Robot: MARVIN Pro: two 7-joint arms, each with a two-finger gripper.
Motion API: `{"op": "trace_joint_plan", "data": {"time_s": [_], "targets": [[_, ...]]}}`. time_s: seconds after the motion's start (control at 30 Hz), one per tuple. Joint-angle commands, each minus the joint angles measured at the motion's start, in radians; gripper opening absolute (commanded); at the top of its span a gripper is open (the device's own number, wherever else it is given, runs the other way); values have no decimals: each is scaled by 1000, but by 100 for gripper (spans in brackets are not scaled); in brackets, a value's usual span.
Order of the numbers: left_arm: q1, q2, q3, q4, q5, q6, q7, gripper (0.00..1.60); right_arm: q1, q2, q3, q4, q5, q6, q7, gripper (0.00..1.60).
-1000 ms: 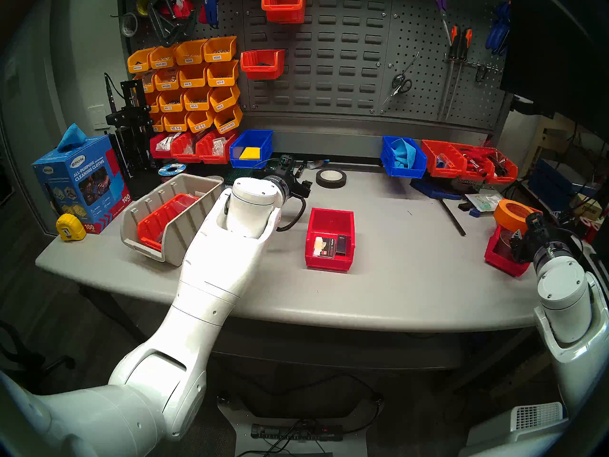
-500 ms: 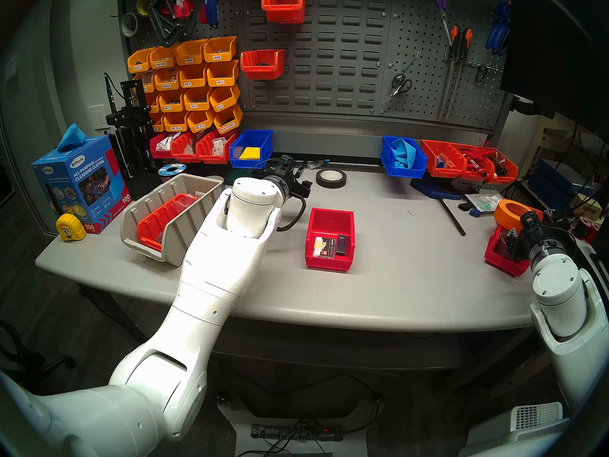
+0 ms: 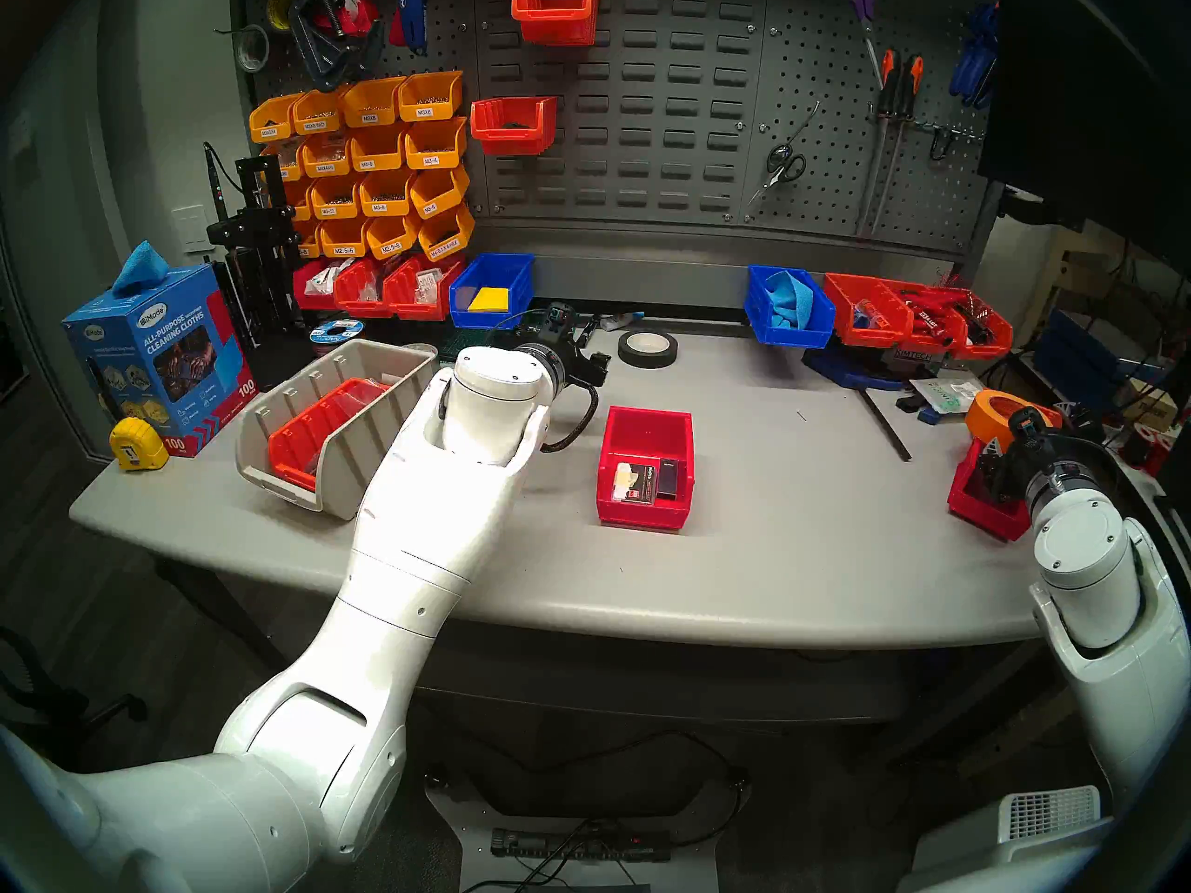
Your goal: Hang all the unorganized tool boxes onto the wall
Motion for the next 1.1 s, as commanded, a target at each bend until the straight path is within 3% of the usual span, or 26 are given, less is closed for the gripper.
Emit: {"op": "trace_joint_plan", "data": {"time_s": [0.0,0.6,0.63,0.67,0.7,1.07], "targets": [[-14,-3,-2,-11,-1,1,-2,160,33,9,-1,13,3,-15,-4,160],[-13,-8,-7,-11,7,1,-8,160,96,1,-52,71,19,-28,-6,160],[-13,-8,-7,-11,8,1,-8,160,100,-1,-54,74,18,-30,-9,134],[-13,-8,-7,-11,8,0,-8,160,103,-3,-55,79,22,-33,-8,78],[-13,-8,-7,-11,9,0,-9,160,105,-2,-55,82,23,-35,-8,0],[-12,-11,-10,-11,13,0,-12,160,107,-4,-58,81,37,-38,-10,0]]}}
